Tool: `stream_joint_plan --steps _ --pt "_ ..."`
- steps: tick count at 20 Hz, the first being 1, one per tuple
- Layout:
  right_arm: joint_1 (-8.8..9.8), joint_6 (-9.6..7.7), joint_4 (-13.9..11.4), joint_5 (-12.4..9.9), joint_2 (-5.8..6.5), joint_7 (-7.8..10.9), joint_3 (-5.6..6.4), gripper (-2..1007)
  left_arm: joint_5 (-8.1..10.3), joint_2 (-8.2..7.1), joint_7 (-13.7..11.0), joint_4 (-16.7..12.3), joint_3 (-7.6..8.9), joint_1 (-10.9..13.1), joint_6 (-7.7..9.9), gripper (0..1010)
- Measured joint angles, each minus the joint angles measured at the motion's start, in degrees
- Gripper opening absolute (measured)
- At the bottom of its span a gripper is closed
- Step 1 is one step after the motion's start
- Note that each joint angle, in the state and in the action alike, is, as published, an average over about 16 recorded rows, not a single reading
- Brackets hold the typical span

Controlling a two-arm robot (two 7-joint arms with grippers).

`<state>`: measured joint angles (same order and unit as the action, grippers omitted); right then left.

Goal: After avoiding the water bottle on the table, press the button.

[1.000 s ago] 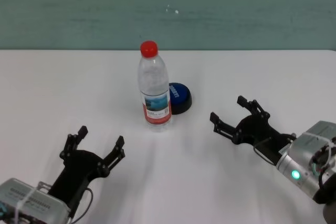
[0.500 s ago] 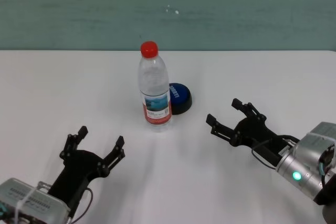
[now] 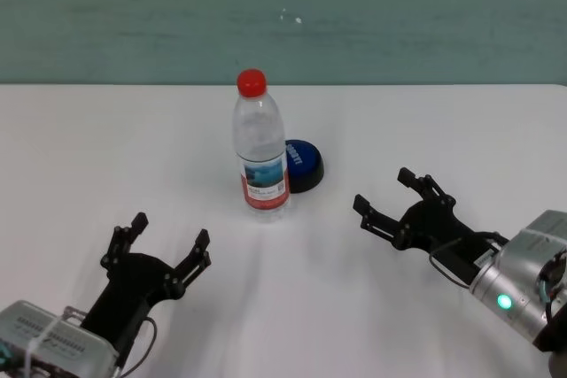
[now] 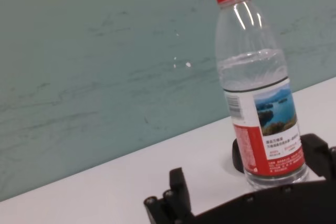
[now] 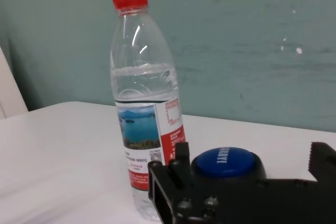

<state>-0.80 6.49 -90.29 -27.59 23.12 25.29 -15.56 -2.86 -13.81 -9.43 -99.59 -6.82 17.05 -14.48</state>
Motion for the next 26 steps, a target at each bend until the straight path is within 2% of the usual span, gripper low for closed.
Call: stream_joint_plan --steps 8,16,26 --pt "0.17 -0.47 -0.3 2.2 0.48 -0.87 -0.97 1004 0.0 0.0 0.0 0.0 0.0 0.0 0.0 1000" --pt "-0.36 -1.12 0.2 2.4 0.65 -0.07 -1.89 1004 0.0 0.0 0.0 0.0 0.0 0.0 0.0 1000" --pt "-0.49 -0.98 0.2 2.4 0.76 -0.14 -2.11 1004 0.0 0.0 0.0 0.0 0.0 0.0 0.0 1000"
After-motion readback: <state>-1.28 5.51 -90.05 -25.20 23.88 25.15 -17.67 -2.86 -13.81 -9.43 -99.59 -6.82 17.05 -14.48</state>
